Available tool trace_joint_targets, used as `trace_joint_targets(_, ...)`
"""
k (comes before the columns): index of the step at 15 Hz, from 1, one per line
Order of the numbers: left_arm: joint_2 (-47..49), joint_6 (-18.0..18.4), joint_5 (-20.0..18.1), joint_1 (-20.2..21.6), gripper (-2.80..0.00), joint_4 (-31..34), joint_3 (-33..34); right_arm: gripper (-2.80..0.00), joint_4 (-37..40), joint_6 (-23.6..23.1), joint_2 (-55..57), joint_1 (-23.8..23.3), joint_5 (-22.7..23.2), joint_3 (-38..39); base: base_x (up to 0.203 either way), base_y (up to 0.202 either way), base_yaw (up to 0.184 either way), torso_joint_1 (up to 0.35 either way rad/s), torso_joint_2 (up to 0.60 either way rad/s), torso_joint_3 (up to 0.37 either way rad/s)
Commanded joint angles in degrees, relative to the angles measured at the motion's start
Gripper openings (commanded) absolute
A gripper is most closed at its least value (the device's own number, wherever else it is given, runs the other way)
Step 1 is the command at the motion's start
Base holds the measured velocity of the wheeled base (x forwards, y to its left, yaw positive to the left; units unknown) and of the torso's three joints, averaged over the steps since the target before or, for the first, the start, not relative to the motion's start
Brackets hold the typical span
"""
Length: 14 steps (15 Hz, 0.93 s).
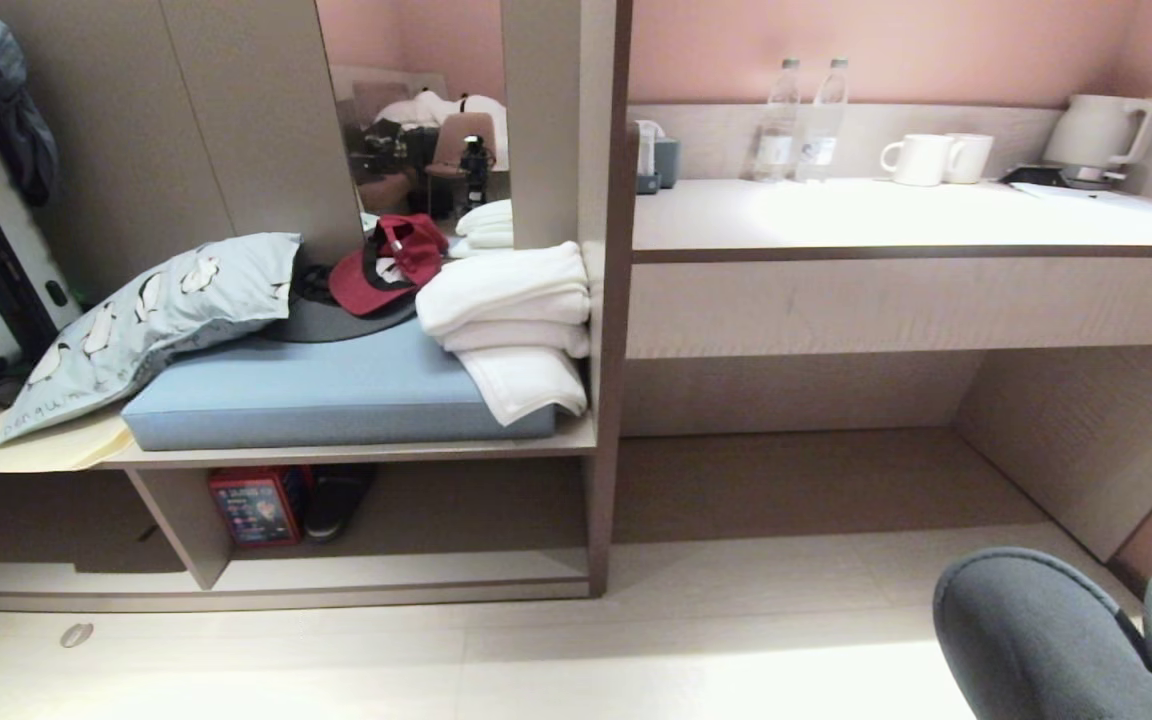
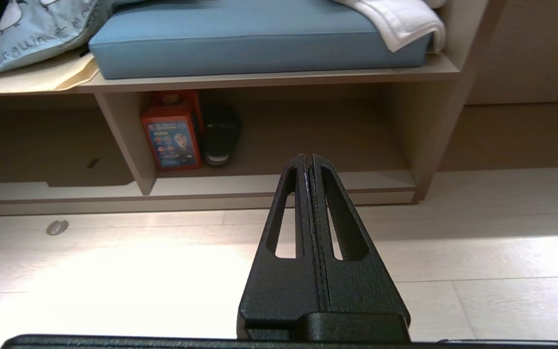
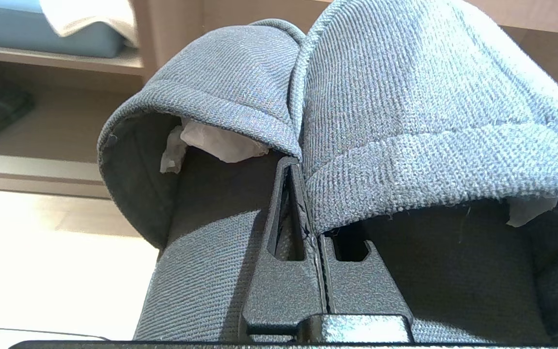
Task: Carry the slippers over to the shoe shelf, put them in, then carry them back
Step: Place the slippers on the floor
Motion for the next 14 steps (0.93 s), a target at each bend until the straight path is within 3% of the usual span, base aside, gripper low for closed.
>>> trace_joint_targets(1, 0.00, -0.09, 0.03, 0.02, -2.80, -0.02, 0.05, -2.80, 0.00, -0.07, -0.01, -0.01, 0.02, 0.01, 0.000, -0.193, 0.003, 0.002, 0.00, 0.002)
trace_joint_targets(14, 0.00, 0.00, 0.03, 0.02, -2.80, -0.02, -0.04, -2.80, 0.00, -0.07, -0.01, -0.01, 0.02, 0.01, 0.000, -0.185, 0.003, 0.004, 0.00, 0.003)
